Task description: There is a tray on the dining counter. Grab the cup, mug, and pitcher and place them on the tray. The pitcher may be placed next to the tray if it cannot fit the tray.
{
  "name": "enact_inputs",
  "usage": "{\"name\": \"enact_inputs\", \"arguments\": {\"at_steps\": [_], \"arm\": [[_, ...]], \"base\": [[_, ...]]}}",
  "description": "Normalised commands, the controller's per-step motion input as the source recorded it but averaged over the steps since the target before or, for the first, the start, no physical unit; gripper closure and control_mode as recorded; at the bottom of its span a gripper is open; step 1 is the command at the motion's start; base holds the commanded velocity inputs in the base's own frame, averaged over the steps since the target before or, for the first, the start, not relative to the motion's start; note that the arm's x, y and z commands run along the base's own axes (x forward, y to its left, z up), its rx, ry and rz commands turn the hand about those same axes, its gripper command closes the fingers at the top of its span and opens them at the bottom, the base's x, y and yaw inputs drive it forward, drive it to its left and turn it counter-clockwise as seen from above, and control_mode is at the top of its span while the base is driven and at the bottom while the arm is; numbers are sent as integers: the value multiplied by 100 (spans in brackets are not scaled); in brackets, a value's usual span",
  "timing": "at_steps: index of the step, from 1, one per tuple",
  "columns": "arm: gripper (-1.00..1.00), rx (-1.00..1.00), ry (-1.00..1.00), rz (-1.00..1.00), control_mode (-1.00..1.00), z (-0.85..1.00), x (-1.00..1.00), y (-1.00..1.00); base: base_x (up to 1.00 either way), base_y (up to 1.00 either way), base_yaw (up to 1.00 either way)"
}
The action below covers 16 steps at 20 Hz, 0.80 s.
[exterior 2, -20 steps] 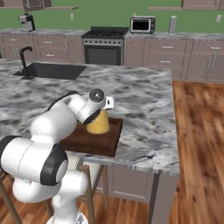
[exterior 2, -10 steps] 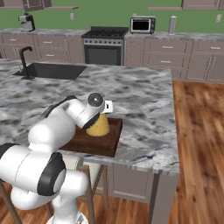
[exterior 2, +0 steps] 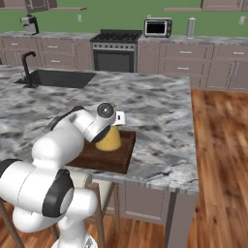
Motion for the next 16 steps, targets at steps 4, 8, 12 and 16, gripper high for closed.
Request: {"name": "enact_inputs", "arguments": {"at_steps": [4, 8, 12, 16], "arm": [[-100, 0, 0, 0, -100, 0, 0, 0], [-100, 0, 0, 0, -100, 0, 0, 0], [-100, 0, 0, 0, -100, 0, 0, 0], [-100, 0, 0, 0, -100, 0, 0, 0]], "base": [[0, 0, 0], [0, 0, 0], [0, 0, 0], [0, 0, 0]]}}
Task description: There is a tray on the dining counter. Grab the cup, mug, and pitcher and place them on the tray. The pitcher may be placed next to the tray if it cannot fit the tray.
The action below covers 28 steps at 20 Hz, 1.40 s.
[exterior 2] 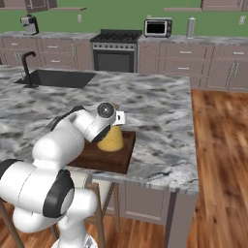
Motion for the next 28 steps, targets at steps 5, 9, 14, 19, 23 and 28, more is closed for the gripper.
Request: {"name": "enact_inputs", "arguments": {"at_steps": [5, 9, 14, 19, 23, 28], "arm": [[-100, 0, 0, 0, -100, 0, 0, 0], [-100, 0, 0, 0, -100, -6, -6, 2], [-100, 0, -6, -11, -100, -4, -35, 4], [-100, 0, -1, -7, -100, 5, -34, 0], [-100, 0, 0, -1, -100, 46, -29, 0], [-100, 0, 2, -1, -100, 75, -8, -1]], "base": [[0, 0, 0], [0, 0, 0], [0, 0, 0], [0, 0, 0], [0, 0, 0], [0, 0, 0]]}}
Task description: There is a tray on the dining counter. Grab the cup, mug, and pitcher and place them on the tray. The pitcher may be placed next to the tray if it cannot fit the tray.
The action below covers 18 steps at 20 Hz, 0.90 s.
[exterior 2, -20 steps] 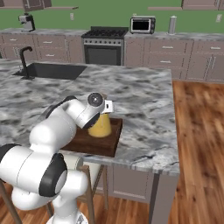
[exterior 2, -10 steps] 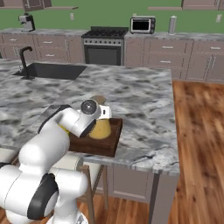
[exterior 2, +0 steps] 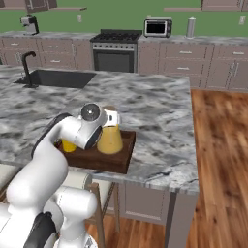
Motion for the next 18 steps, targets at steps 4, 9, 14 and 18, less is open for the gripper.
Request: {"name": "enact_inputs", "arguments": {"at_steps": [4, 9, 14, 18], "arm": [[-100, 0, 2, 0, -100, 68, -24, -8], [-100, 0, 1, -3, -100, 56, -46, -8], [-100, 0, 3, -1, -100, 47, -68, -3], [-100, 0, 6, -4, -100, 40, -77, 0]], "base": [[0, 0, 0], [0, 0, 0], [0, 0, 0], [0, 0, 0]]}}
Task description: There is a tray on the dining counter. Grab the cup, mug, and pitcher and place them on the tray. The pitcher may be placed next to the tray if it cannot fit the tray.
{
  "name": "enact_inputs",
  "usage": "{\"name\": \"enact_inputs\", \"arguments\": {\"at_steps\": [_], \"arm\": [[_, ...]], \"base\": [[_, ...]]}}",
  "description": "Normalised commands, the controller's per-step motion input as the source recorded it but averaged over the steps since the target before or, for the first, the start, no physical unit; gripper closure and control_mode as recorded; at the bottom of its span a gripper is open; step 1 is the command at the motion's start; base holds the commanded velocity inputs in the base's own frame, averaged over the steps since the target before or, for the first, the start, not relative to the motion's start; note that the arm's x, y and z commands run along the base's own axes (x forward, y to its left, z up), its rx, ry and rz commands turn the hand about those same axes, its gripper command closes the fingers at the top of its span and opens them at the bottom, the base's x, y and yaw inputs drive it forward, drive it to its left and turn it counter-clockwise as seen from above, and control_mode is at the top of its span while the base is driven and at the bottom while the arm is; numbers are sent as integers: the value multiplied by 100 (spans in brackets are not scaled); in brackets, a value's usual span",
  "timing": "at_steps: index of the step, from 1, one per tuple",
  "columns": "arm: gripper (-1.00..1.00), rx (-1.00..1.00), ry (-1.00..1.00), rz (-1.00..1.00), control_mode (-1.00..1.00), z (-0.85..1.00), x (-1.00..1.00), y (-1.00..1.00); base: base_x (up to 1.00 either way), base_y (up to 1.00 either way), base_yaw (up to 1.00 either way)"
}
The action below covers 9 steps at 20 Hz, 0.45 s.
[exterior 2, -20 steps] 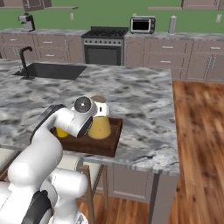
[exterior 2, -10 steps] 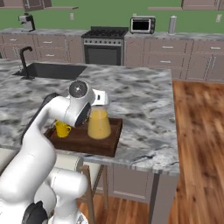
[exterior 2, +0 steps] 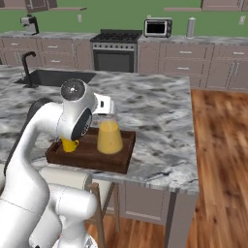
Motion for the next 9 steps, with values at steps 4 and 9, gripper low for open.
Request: {"name": "enact_inputs", "arguments": {"at_steps": [4, 9], "arm": [[-100, 0, 5, -5, -100, 29, -85, 0], [-100, 0, 4, -3, -100, 14, -82, -1]], "base": [[0, 0, 0], [0, 0, 0]]}}
